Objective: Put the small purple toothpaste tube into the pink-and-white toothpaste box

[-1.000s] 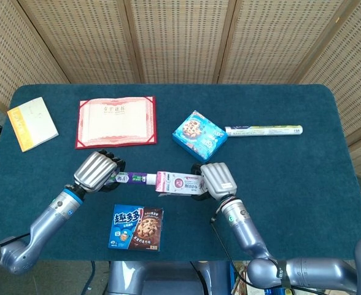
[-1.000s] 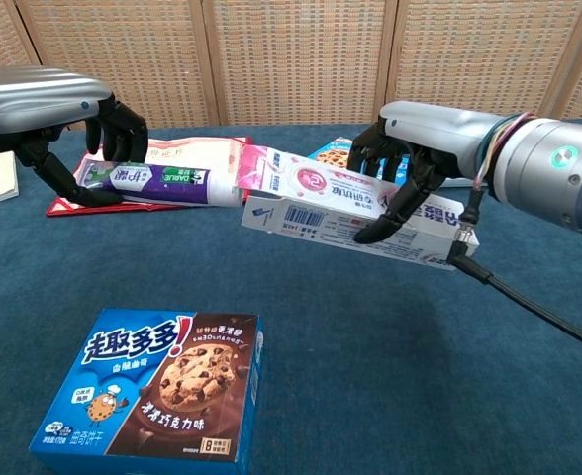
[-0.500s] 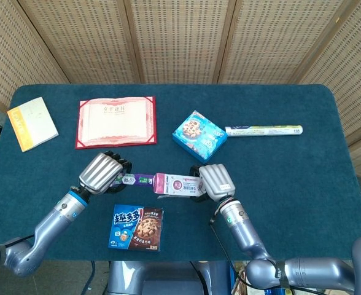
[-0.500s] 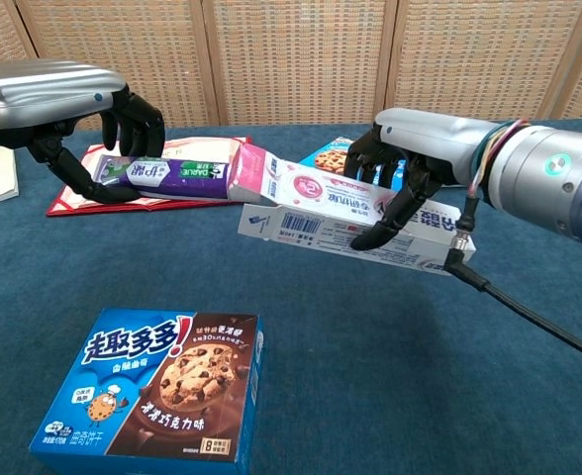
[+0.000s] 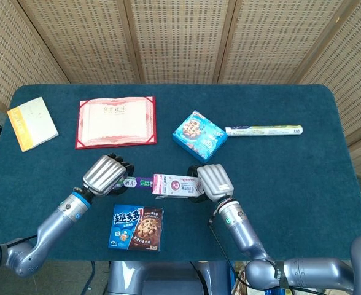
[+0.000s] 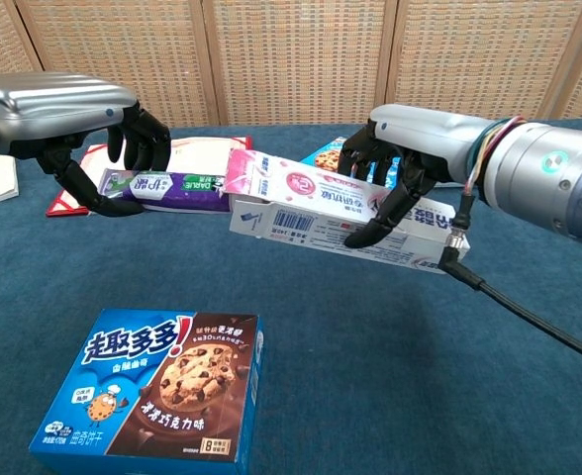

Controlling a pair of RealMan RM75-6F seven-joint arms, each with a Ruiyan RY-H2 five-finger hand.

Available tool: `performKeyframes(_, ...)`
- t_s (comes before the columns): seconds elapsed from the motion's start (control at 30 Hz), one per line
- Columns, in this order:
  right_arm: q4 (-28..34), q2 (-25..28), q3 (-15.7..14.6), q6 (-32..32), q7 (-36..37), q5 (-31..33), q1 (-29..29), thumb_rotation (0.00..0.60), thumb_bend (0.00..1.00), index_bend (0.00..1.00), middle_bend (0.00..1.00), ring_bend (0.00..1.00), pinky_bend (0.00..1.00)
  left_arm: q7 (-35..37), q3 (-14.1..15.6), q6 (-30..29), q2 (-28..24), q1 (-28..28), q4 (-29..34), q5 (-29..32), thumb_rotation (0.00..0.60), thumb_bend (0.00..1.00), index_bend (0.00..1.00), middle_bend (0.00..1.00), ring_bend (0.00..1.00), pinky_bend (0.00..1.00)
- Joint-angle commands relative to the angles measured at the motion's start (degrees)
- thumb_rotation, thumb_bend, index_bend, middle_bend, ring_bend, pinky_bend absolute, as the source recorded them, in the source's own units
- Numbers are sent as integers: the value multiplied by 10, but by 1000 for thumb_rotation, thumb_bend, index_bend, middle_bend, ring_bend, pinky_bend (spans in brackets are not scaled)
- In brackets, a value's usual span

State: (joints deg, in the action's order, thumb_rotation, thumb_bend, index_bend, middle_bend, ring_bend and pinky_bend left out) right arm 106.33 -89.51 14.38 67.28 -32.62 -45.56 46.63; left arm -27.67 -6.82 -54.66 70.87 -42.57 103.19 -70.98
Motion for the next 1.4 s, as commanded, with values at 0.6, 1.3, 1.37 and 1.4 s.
performKeyframes(0.6, 4, -9, -5, -2, 0, -7, 6, 600, 182, 630, 530, 427, 485, -73, -13, -4, -14, -33, 50, 69, 600, 471, 858, 637, 436, 411)
performKeyframes(1.3, -15, -30, 5, -6, 7, -4, 17, 600, 182, 631, 530, 427, 485, -220, -3, -34, -40, -118, 149, 239, 600, 472, 858, 638, 436, 411)
performKeyframes(1.37, -16, -32, 5, -6, 7, -5, 19, 600, 182, 631, 530, 428, 485, -225, -2, -41, -38, -122, 151, 242, 600, 472, 858, 635, 436, 411)
performKeyframes(1.4, -17, -33, 5, -7, 7, -5, 19, 600, 183, 631, 530, 428, 485, -226, -1, -43, -37, -123, 152, 243, 600, 472, 858, 628, 433, 411)
